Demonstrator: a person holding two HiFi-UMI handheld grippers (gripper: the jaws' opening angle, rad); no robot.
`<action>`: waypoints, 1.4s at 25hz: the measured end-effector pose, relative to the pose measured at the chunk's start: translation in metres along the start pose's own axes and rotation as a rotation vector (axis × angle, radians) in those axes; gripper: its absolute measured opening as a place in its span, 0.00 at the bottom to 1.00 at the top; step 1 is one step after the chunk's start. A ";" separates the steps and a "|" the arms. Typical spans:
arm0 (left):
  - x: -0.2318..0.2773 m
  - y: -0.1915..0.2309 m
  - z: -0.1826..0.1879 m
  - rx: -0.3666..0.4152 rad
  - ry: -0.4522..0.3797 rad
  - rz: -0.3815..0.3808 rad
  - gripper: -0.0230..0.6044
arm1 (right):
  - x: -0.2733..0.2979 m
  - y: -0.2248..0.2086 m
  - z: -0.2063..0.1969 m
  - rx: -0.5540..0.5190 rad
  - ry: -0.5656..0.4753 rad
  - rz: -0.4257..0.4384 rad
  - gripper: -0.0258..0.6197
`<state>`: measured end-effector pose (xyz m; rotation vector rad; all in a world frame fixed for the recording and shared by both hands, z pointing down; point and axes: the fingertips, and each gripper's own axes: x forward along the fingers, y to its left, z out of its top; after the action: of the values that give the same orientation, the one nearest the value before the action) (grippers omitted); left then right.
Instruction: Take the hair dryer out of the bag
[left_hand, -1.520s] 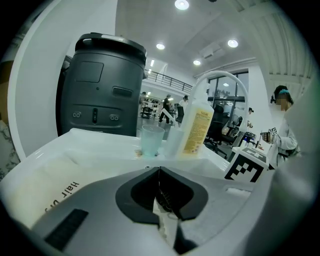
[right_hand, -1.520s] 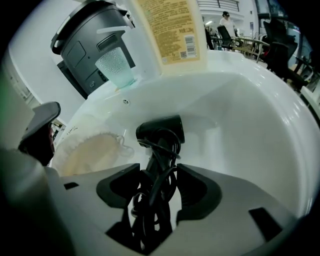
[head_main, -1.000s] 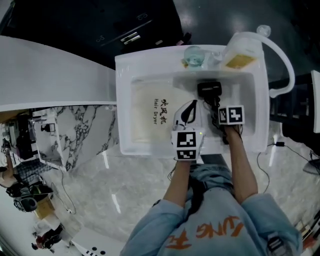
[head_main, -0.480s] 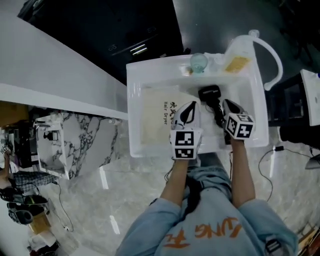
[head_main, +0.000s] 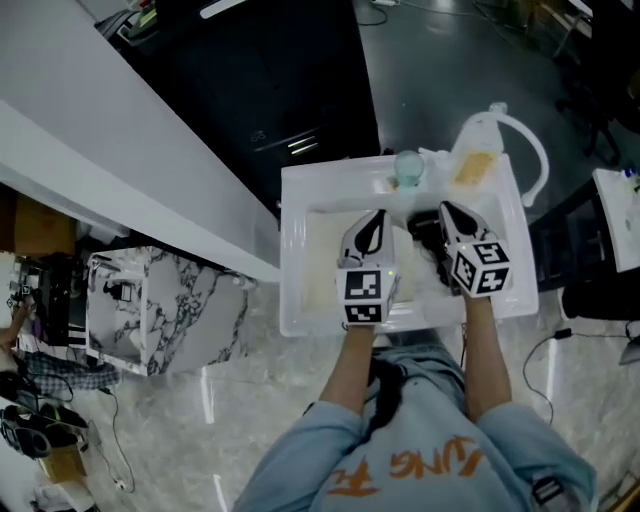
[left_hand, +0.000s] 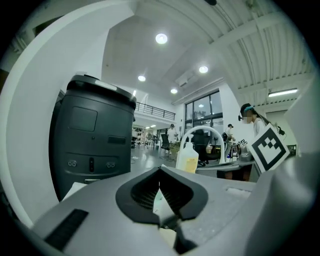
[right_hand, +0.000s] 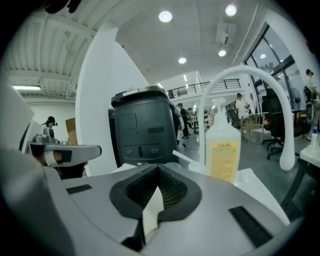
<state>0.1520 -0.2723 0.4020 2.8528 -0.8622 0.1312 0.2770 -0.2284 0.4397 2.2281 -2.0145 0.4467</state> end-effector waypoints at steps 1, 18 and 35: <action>0.000 0.002 0.007 0.005 -0.017 0.006 0.04 | -0.001 0.004 0.014 -0.019 -0.031 0.008 0.04; 0.002 0.023 0.070 0.074 -0.160 0.120 0.04 | -0.004 0.040 0.106 -0.335 -0.240 -0.024 0.04; 0.010 0.022 0.066 0.085 -0.174 0.113 0.04 | -0.005 0.044 0.109 -0.398 -0.236 -0.013 0.04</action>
<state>0.1503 -0.3077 0.3411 2.9275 -1.0762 -0.0702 0.2493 -0.2587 0.3293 2.1173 -1.9747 -0.2163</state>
